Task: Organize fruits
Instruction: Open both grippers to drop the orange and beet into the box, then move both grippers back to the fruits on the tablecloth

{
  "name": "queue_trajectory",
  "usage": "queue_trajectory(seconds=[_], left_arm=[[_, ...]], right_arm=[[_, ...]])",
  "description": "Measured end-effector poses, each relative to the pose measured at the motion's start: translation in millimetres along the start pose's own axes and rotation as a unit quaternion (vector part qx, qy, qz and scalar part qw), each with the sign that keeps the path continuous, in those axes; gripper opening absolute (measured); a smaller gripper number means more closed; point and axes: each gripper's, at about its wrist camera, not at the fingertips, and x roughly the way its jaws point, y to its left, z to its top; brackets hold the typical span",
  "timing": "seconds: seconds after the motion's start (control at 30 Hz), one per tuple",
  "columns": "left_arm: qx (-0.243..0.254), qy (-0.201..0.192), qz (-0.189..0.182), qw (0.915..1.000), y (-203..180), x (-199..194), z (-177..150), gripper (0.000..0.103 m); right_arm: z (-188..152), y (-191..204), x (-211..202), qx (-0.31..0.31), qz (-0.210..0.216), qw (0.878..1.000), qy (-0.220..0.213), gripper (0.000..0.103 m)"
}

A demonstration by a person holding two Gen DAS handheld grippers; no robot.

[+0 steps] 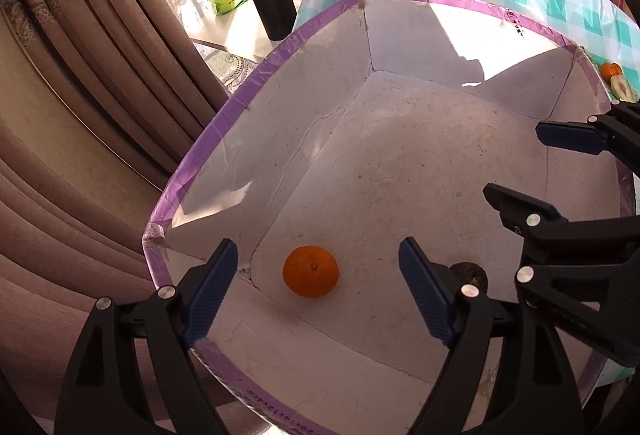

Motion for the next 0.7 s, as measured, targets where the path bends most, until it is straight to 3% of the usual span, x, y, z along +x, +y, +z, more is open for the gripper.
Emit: queue_trajectory(seconds=[0.2, 0.33, 0.43, 0.53, 0.7], left_arm=[[-0.006, -0.097, 0.029, 0.9949, -14, -50, 11, 0.1], [-0.014, -0.212, 0.024, 0.977, -44, -97, 15, 0.101], [-0.004, -0.277, 0.006, 0.9609, -81, -121, 15, 0.101], [0.016, -0.292, -0.062, 0.9543, -125, -128, 22, 0.101], [0.047, -0.243, -0.175, 0.9529, -210, -100, 30, 0.101]], right_arm=[[-20, -44, -49, 0.077, 0.018, 0.99, -0.115, 0.073], [-54, -100, -82, 0.164, 0.036, 0.965, -0.199, 0.087], [-84, -138, -97, 0.206, 0.017, 0.953, -0.221, 0.087], [-113, -173, -100, 0.241, -0.021, 0.945, -0.22, 0.087], [-171, -240, -78, 0.315, -0.095, 0.93, -0.166, 0.087]])
